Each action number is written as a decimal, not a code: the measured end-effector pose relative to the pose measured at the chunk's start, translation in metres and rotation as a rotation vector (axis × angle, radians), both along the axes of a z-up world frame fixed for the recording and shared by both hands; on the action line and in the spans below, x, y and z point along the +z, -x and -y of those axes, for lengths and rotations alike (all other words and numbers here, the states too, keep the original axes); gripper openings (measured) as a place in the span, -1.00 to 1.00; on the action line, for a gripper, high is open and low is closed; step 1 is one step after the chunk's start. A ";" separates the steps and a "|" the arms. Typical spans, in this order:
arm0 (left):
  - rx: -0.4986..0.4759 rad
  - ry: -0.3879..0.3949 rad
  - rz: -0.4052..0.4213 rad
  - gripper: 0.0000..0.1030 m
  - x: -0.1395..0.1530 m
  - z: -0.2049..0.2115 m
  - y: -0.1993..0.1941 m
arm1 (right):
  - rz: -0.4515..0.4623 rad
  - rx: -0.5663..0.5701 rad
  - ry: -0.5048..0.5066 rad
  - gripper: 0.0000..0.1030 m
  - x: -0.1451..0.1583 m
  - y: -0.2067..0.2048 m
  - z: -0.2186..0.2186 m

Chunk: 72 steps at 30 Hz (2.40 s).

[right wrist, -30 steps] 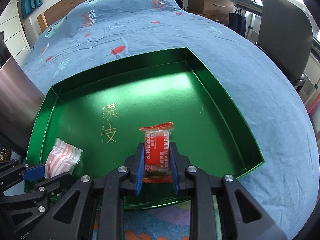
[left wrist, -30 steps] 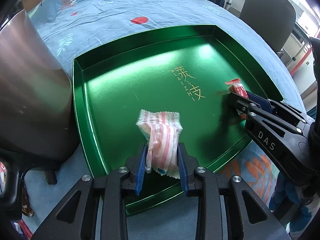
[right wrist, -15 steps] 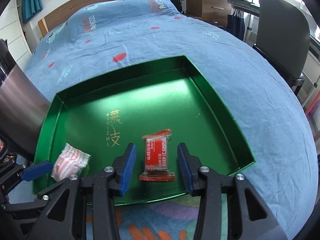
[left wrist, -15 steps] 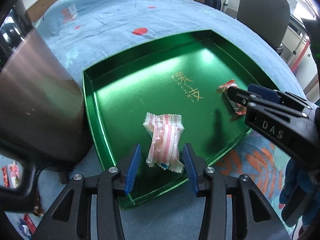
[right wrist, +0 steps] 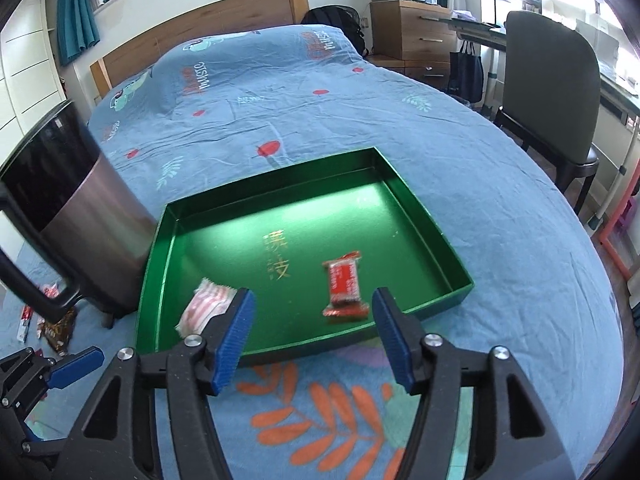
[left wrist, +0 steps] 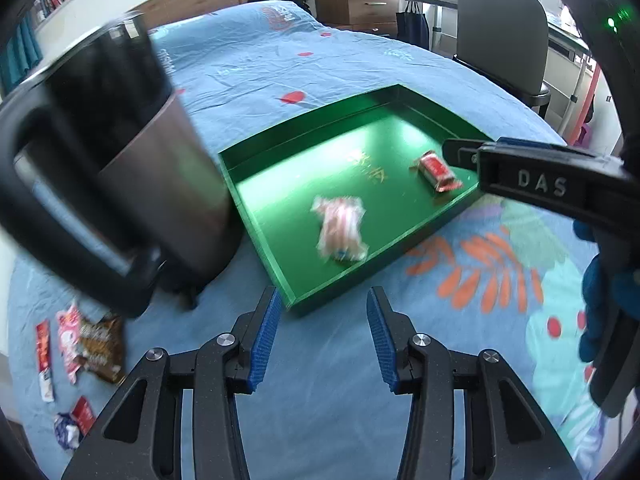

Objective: Organize snacks
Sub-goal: 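Withdraw both open tools back toward the remaining snacks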

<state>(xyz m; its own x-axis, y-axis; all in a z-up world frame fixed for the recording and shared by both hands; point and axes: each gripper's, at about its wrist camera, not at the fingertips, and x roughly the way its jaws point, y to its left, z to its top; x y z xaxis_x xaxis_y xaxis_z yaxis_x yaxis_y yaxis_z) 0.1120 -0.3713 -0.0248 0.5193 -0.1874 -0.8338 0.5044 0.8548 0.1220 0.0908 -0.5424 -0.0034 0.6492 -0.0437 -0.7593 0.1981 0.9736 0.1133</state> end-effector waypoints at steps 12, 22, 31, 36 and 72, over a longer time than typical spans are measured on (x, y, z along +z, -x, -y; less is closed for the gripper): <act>0.110 -0.065 0.061 -0.23 0.000 -0.088 0.045 | -0.002 0.038 -0.030 1.00 0.017 0.055 -0.043; 0.272 -0.055 0.104 -0.05 0.020 -0.185 0.072 | 0.012 0.111 -0.063 1.00 0.025 0.095 -0.103; 0.362 -0.053 0.132 0.05 0.039 -0.244 0.093 | 0.031 0.187 -0.071 1.00 0.038 0.120 -0.154; 0.420 -0.054 0.138 0.11 0.046 -0.279 0.110 | 0.055 0.251 -0.069 1.00 0.049 0.131 -0.187; 0.626 0.018 0.059 0.30 0.029 -0.421 0.133 | 0.003 0.543 0.021 1.00 0.043 0.144 -0.339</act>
